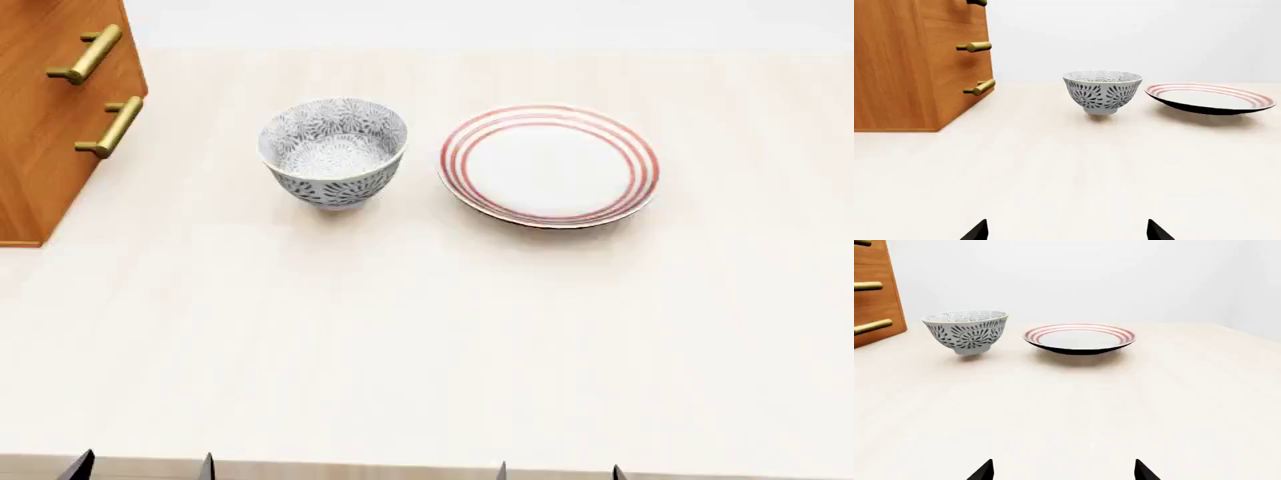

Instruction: Open the top drawer of the cabinet.

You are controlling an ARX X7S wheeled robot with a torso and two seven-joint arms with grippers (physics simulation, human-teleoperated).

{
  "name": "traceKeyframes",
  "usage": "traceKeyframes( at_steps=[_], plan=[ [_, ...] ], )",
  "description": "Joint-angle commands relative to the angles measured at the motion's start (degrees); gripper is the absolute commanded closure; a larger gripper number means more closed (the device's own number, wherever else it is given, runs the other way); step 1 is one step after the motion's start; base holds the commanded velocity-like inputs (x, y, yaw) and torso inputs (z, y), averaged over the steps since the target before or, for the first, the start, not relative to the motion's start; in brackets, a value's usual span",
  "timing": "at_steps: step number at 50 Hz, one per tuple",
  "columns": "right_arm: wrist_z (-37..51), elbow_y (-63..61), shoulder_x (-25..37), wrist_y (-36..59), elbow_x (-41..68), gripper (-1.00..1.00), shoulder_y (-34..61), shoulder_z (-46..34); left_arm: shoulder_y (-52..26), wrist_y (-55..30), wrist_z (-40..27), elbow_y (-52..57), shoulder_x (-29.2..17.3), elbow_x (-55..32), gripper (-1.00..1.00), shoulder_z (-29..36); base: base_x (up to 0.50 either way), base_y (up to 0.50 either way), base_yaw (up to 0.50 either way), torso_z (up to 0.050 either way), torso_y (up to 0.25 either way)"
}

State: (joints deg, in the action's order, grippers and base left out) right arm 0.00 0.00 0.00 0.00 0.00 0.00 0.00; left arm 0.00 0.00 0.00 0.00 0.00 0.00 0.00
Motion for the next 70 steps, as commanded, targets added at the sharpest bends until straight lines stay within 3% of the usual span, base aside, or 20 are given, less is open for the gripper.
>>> traceKeyframes(
  at_steps=[1, 13, 16, 18, 19, 20, 39, 70],
  plan=[
    [1.0, -0.2, 0.9, -0.2, 0.7, -1.0, -0.2, -1.3, -0.1, 0.1, -1.2, -0.5, -0.9, -0.7, -1.0, 1.1, 0.0, 0.0, 0.0, 0.0, 0.0],
    [3.5, -0.1, 2.8, 0.2, 1.9, -1.0, -0.2, -3.8, -0.5, -1.1, -4.2, -0.2, -2.7, -2.5, -1.0, 3.0, 0.0, 0.0, 0.0, 0.0, 0.0],
    [3.9, -0.5, 3.2, 1.2, 2.3, -1.0, 0.3, -4.0, -1.0, 0.6, -8.0, -0.9, -2.1, -0.6, -1.0, 3.3, 0.0, 0.0, 0.0, 0.0, 0.0],
    [4.1, -0.4, 3.5, 0.8, 2.5, -1.0, 0.1, -4.2, -0.6, 1.4, -6.3, -0.8, -2.7, -2.3, -1.0, 3.9, 0.0, 0.0, 0.0, 0.0, 0.0],
    [1.5, -0.2, 1.6, -1.2, 1.1, -1.0, -0.7, -2.3, 0.3, -0.6, -2.5, 1.3, -1.5, 0.8, -1.0, 2.6, 0.0, 0.0, 0.0, 0.0, 0.0],
    [2.4, 0.0, 1.6, 0.1, 1.4, -1.0, 0.0, -2.0, 0.0, -3.1, -1.8, 1.0, -1.6, -1.6, -1.0, 1.9, 0.0, 0.0, 0.0, 0.0, 0.0],
    [4.8, -0.3, 3.7, 0.3, 3.7, -1.0, 0.0, -4.4, -0.1, -4.1, -4.6, 1.3, -4.1, -1.0, -1.0, 5.6, 0.0, 0.0, 0.0, 0.0, 0.0],
    [6.7, -0.2, 5.9, -0.5, 5.7, -1.0, 0.3, -7.2, -0.5, -4.1, -6.7, 1.2, -6.0, -3.2, -1.0, 7.9, 0.0, 0.0, 0.0, 0.05, 0.0]
  ],
)
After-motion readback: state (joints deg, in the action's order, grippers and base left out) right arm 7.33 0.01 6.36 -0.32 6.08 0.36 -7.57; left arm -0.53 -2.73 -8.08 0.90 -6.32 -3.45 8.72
